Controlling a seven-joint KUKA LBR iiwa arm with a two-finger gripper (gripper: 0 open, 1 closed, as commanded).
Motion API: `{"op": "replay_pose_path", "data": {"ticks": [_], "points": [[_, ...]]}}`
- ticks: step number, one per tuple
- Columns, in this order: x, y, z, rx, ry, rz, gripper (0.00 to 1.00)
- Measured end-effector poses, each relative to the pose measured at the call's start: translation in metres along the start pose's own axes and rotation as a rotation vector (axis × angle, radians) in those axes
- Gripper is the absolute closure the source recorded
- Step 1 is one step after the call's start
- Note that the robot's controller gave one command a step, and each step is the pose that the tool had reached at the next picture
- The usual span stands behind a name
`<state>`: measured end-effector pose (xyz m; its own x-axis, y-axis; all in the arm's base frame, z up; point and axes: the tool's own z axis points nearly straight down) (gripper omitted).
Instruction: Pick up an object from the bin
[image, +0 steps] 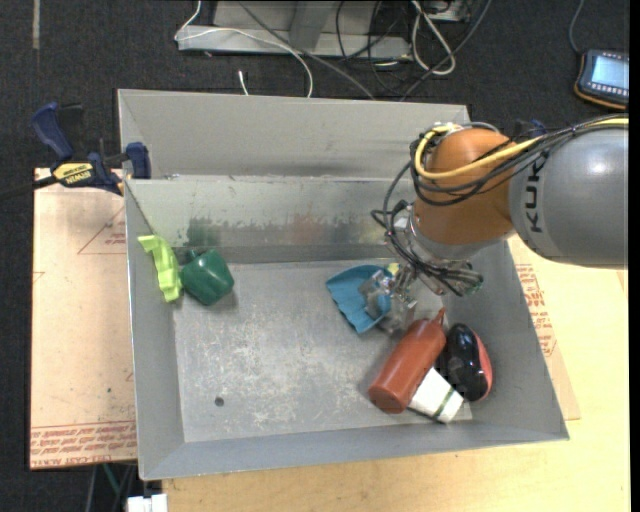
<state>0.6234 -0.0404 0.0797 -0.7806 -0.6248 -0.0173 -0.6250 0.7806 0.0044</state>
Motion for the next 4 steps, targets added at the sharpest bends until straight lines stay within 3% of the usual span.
{"op": "replay_pose_path", "data": {"ticks": [1, 4], "points": [[0.001, 0.002, -0.025, -0.006, 0.006, 0.001, 1.00], [-0.003, 0.002, -0.100, 0.000, -0.005, 0.006, 1.00]]}}
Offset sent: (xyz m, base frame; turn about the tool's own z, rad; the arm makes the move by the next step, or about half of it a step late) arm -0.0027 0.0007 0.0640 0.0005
